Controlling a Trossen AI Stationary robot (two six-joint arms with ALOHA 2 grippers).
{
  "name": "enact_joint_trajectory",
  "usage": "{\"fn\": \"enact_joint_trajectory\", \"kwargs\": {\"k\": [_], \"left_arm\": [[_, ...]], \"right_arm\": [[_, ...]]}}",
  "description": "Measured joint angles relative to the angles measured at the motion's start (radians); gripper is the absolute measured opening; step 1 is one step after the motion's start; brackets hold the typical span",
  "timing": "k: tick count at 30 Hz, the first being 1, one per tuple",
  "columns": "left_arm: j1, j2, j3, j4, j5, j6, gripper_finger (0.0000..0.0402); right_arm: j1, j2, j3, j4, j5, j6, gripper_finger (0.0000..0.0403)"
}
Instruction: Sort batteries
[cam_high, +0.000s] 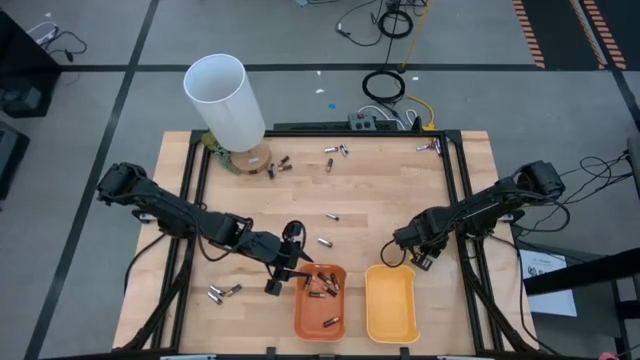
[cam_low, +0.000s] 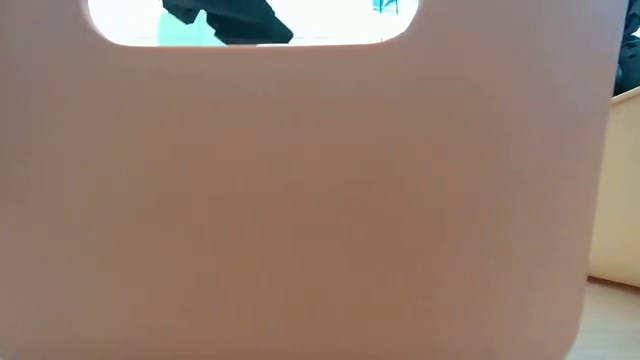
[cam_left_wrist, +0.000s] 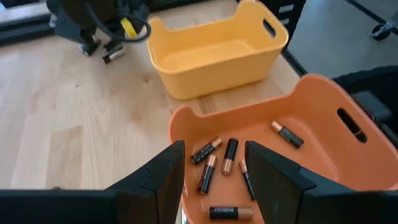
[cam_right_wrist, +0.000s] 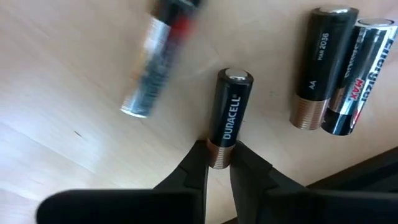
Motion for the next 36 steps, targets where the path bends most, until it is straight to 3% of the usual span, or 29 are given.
{"fn": "enact_joint_trajectory", "kwargs": {"k": [10,14,21,26,29,36], "left_arm": [[0.000,-0.131,-0.034,0.016,-0.024,0.009,0.0178],[0.000,-0.204,-0.113,0.119,-0.028,0.008,0.0178],[0.005,-0.271,-0.304,0.380,-0.048,-0.048,0.0178],[0.010,-0.268,-0.407,0.526,-0.049,-0.100,0.0178],[0.010,-0.262,-0.444,0.585,-0.056,-0.106,0.0178],[0.017,-0.262,-0.471,0.613,-0.157,-0.104,0.0178]], "right_arm": [[0.002,-0.034,0.021,-0.039,0.052,-0.003,0.0027],[0.000,-0.092,0.067,-0.092,0.153,0.010,0.0027],[0.002,-0.194,0.160,-0.128,0.168,0.012,0.0027],[0.003,-0.213,0.257,-0.102,0.243,-0.034,0.0027],[0.004,-0.201,0.303,0.009,0.279,-0.097,0.0027],[0.033,-0.117,0.323,0.531,0.289,-0.311,0.0027]]}}
